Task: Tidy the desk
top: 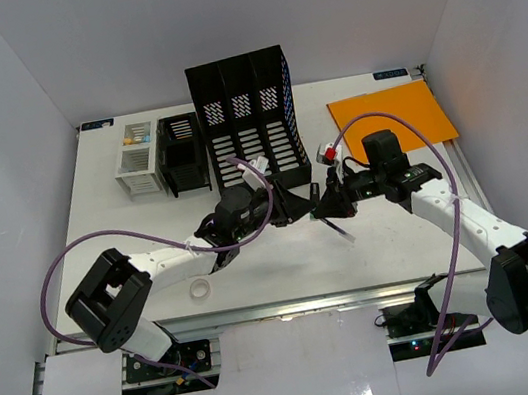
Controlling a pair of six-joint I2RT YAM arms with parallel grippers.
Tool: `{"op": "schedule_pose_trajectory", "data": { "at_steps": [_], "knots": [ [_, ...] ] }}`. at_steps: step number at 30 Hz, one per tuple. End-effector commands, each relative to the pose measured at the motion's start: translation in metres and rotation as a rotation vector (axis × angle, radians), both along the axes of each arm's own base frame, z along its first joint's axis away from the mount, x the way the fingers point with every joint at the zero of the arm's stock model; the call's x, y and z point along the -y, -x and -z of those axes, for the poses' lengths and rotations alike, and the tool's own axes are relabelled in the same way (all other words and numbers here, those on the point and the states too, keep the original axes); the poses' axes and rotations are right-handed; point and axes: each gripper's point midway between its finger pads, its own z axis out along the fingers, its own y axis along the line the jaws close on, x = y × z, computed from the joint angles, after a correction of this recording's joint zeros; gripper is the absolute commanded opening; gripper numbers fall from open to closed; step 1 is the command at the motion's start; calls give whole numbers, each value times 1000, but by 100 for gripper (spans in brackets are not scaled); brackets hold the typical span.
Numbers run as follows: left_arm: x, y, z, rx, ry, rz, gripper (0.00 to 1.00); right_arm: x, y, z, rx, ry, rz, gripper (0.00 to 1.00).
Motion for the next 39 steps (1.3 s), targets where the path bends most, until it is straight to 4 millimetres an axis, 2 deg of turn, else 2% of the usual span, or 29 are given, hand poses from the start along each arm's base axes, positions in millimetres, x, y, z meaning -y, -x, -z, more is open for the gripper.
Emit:
{"op": "schedule_pose_trajectory", "data": {
  "at_steps": [1,6,17,24,25,27,29,32,34,39],
  "knots": [
    [7,5,-20,55,21,15,39,-8,-10,-11,21,-43,30,8],
    [9,5,-23,67,36,17,39,-7,-14,-10,15,-41,62,8],
    [18,7,-22,63,38,26,25,-6,-24,-13,2,-59,134,8],
    [20,5,-25,76,29,24,1,-8,-22,-16,0,-77,115,10],
    [19,5,-26,79,24,21,0,-9,-20,-16,1,-81,101,15],
    [18,3,-26,88,5,13,0,-9,-17,-18,14,-87,70,40],
    [13,2,-31,106,-11,-4,0,-10,-9,-21,34,-98,15,62],
    [3,-2,-38,146,-57,-39,0,-7,-1,-26,96,-97,-58,86],
    [-6,-5,-42,180,-98,-71,0,-5,3,-31,133,-107,-98,96],
    [-44,-20,-40,231,-281,-178,0,7,16,-51,195,-179,-181,98]
  ]
}}
